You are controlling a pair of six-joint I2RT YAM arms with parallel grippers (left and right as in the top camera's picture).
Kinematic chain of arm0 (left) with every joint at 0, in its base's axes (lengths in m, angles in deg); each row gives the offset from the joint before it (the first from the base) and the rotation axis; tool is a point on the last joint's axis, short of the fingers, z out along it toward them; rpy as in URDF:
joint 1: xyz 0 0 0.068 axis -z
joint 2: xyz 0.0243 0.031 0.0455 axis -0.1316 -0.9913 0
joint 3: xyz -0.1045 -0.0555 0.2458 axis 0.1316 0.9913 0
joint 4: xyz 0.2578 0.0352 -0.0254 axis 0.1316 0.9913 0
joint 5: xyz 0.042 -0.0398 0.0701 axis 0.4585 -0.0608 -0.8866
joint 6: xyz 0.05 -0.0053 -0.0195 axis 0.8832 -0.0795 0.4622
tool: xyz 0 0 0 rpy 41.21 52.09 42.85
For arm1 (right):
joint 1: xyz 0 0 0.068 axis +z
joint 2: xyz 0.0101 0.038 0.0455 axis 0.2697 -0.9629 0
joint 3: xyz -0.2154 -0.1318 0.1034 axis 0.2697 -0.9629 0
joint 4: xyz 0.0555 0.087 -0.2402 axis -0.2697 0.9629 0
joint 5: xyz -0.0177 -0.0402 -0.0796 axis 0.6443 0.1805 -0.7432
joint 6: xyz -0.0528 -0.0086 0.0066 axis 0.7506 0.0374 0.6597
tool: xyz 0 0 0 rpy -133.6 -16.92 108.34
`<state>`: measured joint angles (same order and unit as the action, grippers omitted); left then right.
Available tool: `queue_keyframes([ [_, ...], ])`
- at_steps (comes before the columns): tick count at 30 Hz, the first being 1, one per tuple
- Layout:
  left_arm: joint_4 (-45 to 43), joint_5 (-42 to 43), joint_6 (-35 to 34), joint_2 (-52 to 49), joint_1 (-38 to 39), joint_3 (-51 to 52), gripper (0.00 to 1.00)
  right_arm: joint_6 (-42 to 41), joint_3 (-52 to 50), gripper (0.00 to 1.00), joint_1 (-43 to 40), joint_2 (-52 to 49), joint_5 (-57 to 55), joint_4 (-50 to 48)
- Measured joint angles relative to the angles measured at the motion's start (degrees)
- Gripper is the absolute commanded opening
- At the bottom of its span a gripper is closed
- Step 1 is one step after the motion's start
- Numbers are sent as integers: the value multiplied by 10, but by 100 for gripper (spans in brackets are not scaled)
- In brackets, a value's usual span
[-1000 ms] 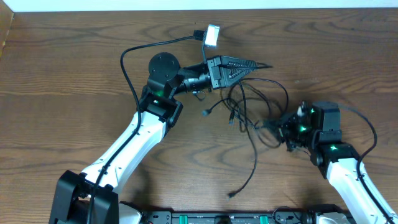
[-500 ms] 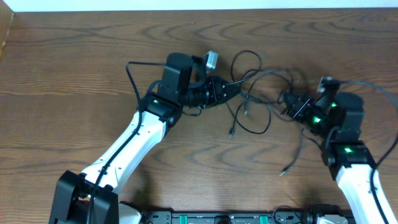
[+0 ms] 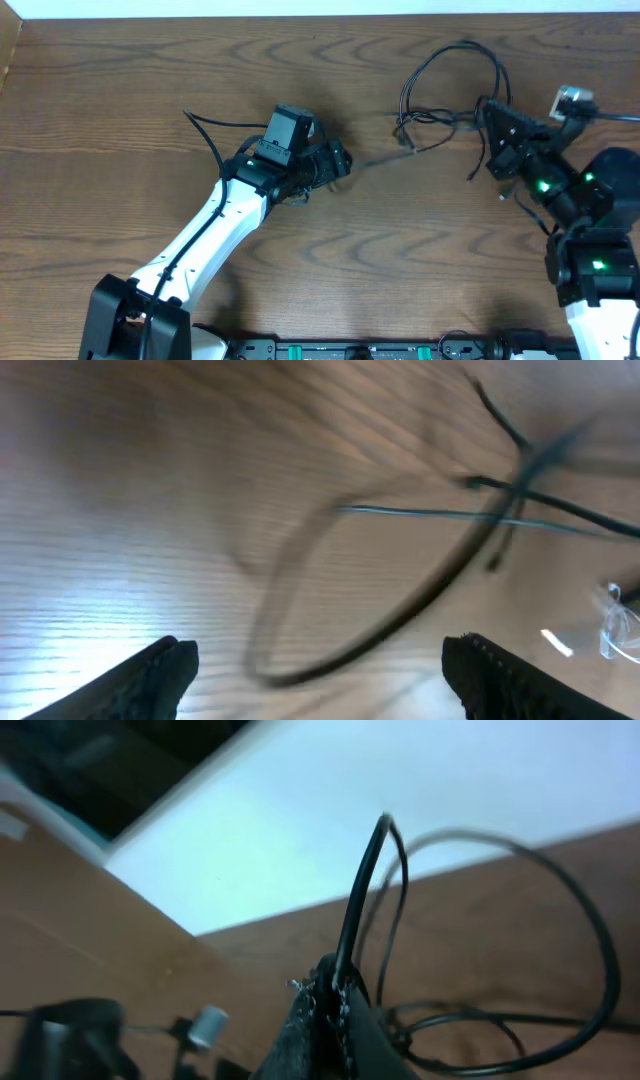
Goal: Untangle cables
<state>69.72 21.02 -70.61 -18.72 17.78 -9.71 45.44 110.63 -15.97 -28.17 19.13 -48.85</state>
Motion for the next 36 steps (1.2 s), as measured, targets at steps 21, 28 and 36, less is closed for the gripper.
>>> queue_keyframes([
  [21, 34, -27, 4, 0, 0, 0, 95, -2, 129, 1, 1, -60, -30, 294],
  [28, 42, -27, 4, 0, 0, 0, 96, 12, 112, 1, -2, -164, 150, 27],
  [36, -41, 87, 97, 0, 3, 0, 96, -28, 119, 1, -2, -155, 261, -23],
])
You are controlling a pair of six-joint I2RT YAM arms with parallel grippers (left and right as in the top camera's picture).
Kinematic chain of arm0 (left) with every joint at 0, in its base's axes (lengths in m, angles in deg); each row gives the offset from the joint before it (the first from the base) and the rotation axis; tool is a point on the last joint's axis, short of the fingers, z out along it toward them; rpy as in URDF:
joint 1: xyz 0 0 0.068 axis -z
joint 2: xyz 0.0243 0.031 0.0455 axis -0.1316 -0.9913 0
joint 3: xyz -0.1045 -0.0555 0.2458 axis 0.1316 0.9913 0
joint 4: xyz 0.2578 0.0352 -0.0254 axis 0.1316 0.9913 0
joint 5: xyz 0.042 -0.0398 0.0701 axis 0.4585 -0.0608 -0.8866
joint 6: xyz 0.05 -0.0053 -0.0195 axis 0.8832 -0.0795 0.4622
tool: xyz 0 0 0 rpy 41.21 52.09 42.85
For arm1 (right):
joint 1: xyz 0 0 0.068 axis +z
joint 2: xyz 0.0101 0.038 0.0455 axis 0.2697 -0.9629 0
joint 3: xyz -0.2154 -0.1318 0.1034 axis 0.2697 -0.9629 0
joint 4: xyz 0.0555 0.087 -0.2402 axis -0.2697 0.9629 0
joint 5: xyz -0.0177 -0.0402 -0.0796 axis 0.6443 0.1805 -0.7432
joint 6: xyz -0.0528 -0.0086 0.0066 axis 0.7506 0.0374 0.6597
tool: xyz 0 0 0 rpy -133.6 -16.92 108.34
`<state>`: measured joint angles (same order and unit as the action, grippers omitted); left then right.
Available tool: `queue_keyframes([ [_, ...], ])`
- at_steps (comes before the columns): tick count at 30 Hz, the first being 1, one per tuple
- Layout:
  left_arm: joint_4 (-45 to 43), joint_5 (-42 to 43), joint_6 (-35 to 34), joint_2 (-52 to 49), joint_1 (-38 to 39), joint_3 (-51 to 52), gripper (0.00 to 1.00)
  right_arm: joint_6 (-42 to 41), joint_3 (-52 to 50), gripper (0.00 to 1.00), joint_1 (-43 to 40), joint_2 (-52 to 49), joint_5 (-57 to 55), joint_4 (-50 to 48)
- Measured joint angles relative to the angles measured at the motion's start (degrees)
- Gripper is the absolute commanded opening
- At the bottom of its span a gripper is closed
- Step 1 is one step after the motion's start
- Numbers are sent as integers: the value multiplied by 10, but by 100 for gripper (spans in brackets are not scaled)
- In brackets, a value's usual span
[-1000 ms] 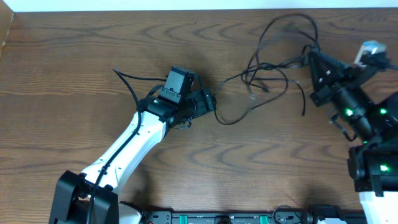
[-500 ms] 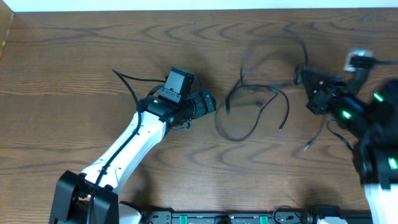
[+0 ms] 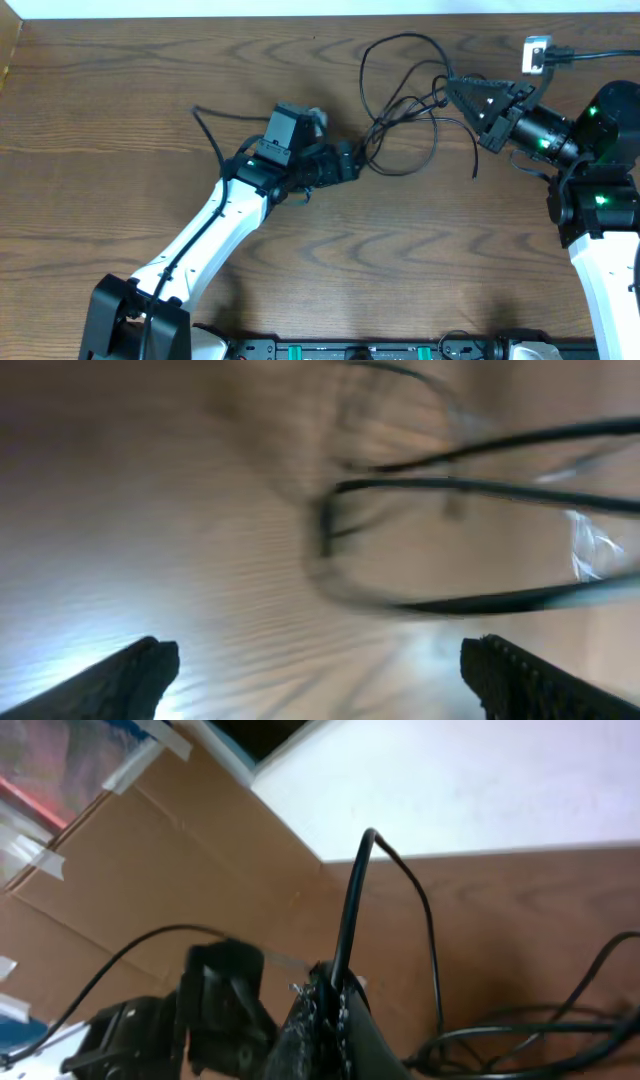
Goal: Untangle cables
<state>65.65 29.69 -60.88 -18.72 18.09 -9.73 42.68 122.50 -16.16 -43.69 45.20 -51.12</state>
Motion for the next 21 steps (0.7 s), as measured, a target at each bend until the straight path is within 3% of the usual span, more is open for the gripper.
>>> queue_keyframes([
  [4, -50, 65, 68, 0, 15, 0, 96, -10, 1, 1, 0, 0, -13, 78],
  [9, -134, 90, 67, 0, 32, 0, 96, 2, 1, 1, 0, 0, -32, 123],
  [16, -215, 80, -42, 0, 41, 0, 96, 21, 1, 2, 0, 2, -40, 124],
  [21, -240, 66, -158, 0, 53, 0, 96, 25, 1, 2, 0, 2, -42, 124],
])
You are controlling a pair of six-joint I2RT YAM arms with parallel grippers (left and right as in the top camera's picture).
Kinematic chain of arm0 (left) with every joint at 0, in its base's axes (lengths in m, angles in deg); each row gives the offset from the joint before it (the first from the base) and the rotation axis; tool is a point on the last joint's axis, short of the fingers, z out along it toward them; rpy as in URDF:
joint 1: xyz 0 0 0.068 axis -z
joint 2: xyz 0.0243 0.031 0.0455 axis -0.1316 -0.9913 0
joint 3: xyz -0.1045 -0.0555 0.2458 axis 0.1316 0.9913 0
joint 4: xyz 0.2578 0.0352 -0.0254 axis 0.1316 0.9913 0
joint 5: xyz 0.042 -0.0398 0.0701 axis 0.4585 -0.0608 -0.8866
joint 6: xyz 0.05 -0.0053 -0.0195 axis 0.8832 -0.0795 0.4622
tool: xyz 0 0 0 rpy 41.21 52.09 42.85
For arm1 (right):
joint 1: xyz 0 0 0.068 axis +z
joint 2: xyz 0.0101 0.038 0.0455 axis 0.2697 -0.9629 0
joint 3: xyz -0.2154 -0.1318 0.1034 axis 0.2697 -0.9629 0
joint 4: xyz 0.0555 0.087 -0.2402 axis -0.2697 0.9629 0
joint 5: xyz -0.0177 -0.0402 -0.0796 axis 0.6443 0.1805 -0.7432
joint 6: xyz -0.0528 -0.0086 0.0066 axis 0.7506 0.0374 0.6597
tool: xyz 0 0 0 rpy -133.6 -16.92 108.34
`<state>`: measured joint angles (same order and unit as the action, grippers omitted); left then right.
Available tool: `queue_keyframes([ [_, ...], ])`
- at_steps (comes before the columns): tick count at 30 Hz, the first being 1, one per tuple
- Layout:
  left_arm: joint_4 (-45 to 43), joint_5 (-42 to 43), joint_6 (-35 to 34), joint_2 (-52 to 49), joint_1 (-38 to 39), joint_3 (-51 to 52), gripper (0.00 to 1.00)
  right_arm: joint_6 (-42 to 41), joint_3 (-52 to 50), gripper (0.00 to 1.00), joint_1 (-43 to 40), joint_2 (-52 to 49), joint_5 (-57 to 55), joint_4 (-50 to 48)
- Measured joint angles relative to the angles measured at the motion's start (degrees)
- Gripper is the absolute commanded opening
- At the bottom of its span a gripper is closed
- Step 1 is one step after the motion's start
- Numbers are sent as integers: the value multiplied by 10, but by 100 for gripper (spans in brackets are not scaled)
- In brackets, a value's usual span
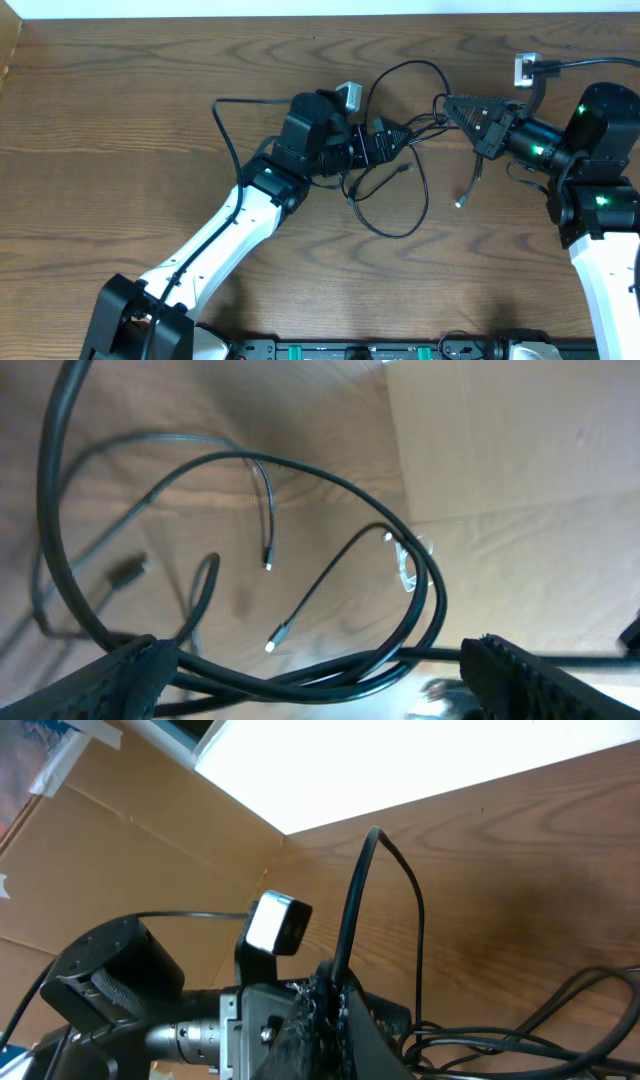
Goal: Untangle cables
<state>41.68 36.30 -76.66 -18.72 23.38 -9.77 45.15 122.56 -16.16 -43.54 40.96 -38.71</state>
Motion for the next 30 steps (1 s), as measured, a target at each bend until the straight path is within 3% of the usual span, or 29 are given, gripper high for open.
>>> queue_keyframes([
  [6, -6, -6, -72, 0, 8, 0, 96, 9, 0, 2, 0, 1, 0, 0],
  [18, -9, -16, -39, -4, 76, 0, 96, 13, 0, 2, 0, 25, 1, -24],
  [30, -5, -57, -37, -106, 84, 0, 96, 3, 0, 2, 0, 137, 4, -58],
])
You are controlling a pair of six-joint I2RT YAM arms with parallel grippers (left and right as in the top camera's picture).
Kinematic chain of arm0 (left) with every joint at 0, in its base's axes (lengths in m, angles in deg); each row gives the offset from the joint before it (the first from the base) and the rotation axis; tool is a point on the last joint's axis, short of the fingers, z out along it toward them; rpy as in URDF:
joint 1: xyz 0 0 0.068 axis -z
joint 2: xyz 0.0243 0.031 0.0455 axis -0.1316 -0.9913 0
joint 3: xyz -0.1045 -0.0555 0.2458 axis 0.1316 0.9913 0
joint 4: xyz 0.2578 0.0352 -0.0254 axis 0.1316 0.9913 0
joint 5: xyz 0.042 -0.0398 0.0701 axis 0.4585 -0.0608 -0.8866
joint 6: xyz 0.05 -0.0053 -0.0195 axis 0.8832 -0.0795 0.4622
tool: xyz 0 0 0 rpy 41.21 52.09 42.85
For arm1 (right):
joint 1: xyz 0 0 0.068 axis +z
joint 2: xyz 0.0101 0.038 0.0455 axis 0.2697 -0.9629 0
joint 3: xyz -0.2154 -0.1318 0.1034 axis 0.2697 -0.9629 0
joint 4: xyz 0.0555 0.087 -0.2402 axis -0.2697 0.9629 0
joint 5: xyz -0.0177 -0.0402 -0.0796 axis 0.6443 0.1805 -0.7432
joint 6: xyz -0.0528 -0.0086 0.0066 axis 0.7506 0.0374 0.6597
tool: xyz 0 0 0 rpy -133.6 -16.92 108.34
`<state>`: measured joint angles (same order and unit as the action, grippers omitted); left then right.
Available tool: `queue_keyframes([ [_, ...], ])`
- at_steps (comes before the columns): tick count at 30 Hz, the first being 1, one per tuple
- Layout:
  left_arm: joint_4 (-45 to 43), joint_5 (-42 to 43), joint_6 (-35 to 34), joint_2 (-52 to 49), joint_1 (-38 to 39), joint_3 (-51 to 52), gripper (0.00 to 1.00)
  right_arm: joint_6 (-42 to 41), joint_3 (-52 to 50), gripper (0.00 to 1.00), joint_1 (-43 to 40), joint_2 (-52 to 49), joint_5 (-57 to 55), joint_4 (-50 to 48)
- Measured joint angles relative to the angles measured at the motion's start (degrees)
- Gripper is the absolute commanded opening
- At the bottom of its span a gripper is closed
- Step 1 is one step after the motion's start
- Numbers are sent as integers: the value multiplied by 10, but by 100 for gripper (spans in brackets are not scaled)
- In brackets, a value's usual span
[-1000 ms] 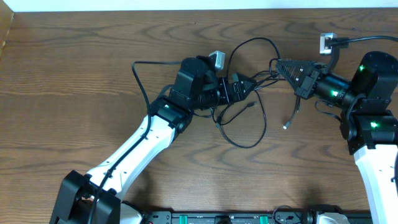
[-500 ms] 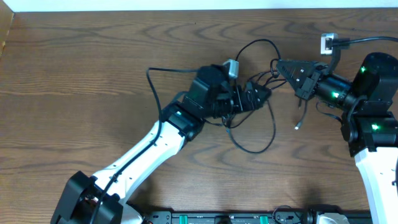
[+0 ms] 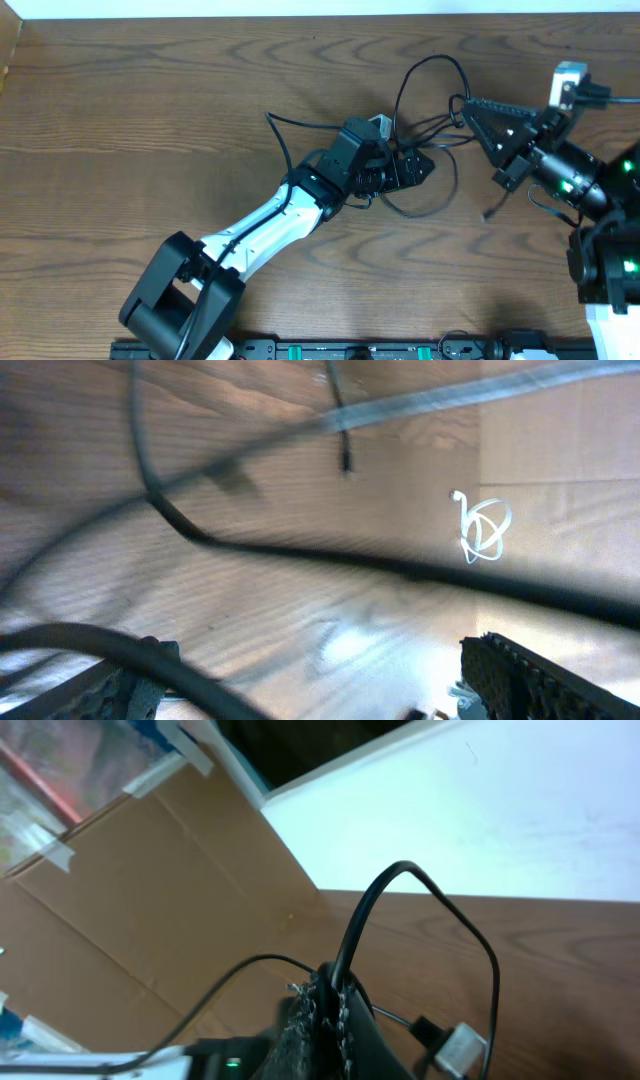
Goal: Untangle cables
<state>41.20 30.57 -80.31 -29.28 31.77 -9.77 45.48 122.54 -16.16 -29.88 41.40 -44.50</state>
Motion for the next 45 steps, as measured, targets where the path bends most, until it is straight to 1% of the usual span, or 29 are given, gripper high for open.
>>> queue_keyframes([
  [5, 31, -37, 0, -3, 0, 0, 96, -9, 0, 1, 0, 34, -25, -28],
  [13, 137, -125, 6, -3, 1, 0, 96, -11, 2, 1, -26, 64, -142, -183],
  [18, 160, -164, 9, -3, 1, 0, 96, -5, 2, 1, -39, 63, -203, -224],
  [20, 160, -173, 9, -3, 1, 0, 96, -3, 2, 1, -40, 61, -205, -219],
  [23, 150, -176, 19, -3, 1, 0, 97, 3, 5, 1, -41, 57, -202, -162],
  [26, 114, -149, 69, -2, 1, 0, 97, 11, 5, 1, -41, 53, -211, -96],
  [28, 100, -130, 105, 5, 1, 0, 97, 18, 6, 1, -41, 41, -230, -29],
  [32, 99, -114, 148, 56, 1, 0, 97, 18, 6, 1, -41, 13, -250, 31],
  [36, 96, -107, 166, 135, 1, 0, 97, -2, 6, 1, -41, -9, -240, 43],
  [39, 95, -111, 173, 170, 3, 0, 98, -32, 6, 1, -41, -21, -221, 41],
  [40, 95, -115, 175, 175, 5, 0, 100, -43, 6, 1, -41, -23, -217, 40],
  [42, 92, -128, 186, 176, 16, 0, 100, -65, 6, 1, -41, -28, -210, 38],
  [45, 80, -165, 226, 172, 53, 0, 100, -87, 6, 1, -41, -29, -201, 38],
])
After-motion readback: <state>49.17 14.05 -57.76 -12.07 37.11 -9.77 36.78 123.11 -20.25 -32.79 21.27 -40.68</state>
